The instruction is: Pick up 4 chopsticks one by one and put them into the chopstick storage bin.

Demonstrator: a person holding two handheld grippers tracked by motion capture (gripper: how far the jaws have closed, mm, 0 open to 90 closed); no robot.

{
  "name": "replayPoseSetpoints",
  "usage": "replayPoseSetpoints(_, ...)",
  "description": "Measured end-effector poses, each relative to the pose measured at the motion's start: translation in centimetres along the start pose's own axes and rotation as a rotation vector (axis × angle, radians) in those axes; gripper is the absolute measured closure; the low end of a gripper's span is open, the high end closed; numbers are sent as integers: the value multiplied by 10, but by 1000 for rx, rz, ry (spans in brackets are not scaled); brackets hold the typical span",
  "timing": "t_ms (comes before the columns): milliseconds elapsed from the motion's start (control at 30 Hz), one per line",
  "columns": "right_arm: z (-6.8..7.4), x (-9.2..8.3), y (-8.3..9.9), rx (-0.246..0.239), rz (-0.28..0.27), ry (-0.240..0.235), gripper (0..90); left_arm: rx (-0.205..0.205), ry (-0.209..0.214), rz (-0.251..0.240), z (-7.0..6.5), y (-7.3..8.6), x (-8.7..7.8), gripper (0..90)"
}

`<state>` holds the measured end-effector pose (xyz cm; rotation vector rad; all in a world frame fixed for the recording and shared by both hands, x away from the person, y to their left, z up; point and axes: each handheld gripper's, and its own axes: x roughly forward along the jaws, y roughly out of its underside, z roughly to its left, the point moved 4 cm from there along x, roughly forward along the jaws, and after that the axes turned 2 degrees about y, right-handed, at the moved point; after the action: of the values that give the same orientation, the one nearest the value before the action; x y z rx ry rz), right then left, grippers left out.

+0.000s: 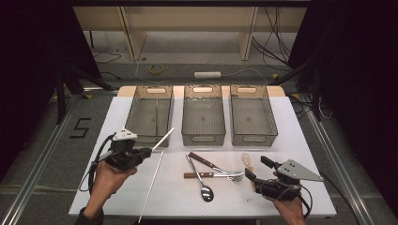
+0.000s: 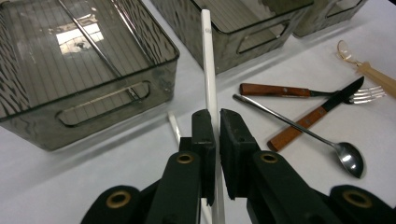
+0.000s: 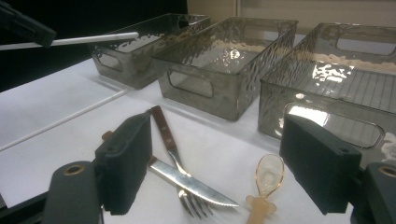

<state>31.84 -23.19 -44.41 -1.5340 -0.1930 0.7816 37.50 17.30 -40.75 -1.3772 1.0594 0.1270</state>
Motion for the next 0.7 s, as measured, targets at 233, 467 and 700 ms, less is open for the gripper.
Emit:
replayPoseSetpoints(233, -1, 0, 0, 3, -1, 0, 263, -26, -24, -23, 20, -15, 9, 843)
replayPoseSetpoints(467, 0, -1, 0, 1, -4, -2, 262, -57, -48, -40, 43, -27, 21, 843)
replayPoseSetpoints(700, -1, 0, 0, 4, -4, -2, 263, -94, -67, -62, 65, -41, 31, 843)
